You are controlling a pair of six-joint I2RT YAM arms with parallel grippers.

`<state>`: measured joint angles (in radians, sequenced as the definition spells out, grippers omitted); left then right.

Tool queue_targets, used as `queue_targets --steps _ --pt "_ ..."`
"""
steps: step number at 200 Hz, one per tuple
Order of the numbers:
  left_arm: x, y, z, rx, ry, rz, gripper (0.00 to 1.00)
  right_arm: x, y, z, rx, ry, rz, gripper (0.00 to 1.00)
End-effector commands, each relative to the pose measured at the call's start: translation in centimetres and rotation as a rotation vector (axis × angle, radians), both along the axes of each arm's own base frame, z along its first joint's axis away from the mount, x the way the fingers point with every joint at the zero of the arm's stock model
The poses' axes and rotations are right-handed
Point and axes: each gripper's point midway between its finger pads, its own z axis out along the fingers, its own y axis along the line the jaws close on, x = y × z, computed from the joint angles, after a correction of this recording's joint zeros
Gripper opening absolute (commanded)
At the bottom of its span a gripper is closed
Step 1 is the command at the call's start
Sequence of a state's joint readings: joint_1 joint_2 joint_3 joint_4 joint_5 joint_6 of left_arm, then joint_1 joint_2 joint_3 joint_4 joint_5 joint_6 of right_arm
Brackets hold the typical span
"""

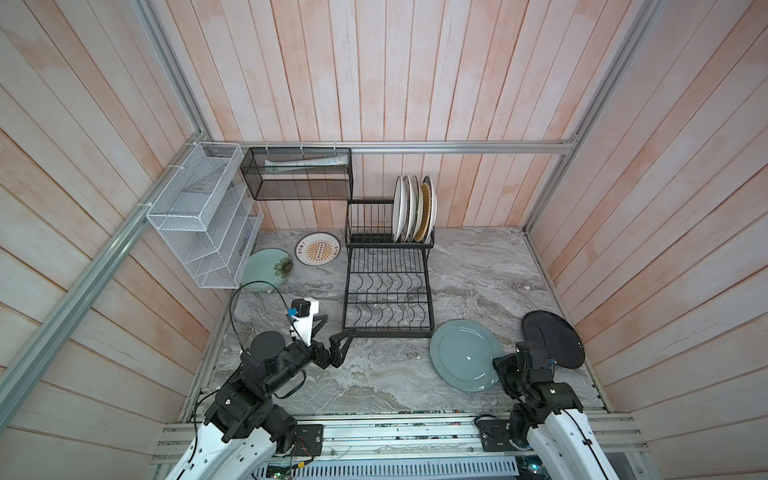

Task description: Load the plates into the dish rack

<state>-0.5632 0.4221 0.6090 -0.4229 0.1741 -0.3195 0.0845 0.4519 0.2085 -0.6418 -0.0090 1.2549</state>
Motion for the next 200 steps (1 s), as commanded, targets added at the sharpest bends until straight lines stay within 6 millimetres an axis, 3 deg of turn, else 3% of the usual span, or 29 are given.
queue_targets --steps 1,24,62,94,135,200 --pt "0.1 0.3 -0.4 0.001 0.008 0.020 1.00 0.5 0.9 -1.6 0.067 -0.004 -0.018 0.46" --pt "0.1 0.4 -0.3 0.000 0.007 0.024 1.00 1.5 0.7 -1.8 0.069 -0.033 -0.044 0.46" --pt "0.1 0.4 -0.4 0.002 0.008 0.024 1.00 3.9 -0.7 -0.1 -0.002 -0.138 -0.085 0.48" --pt "0.0 0.4 -0.4 0.004 0.005 0.026 1.00 5.9 0.6 0.9 -0.006 -0.245 0.071 0.60" --pt "0.0 0.3 -0.4 0.004 0.007 0.019 1.00 5.5 1.2 1.3 -0.016 -0.259 0.181 0.81" --pt "0.0 0.2 -0.4 0.003 0.008 0.017 1.00 5.1 2.9 0.7 0.079 -0.337 0.280 0.84"
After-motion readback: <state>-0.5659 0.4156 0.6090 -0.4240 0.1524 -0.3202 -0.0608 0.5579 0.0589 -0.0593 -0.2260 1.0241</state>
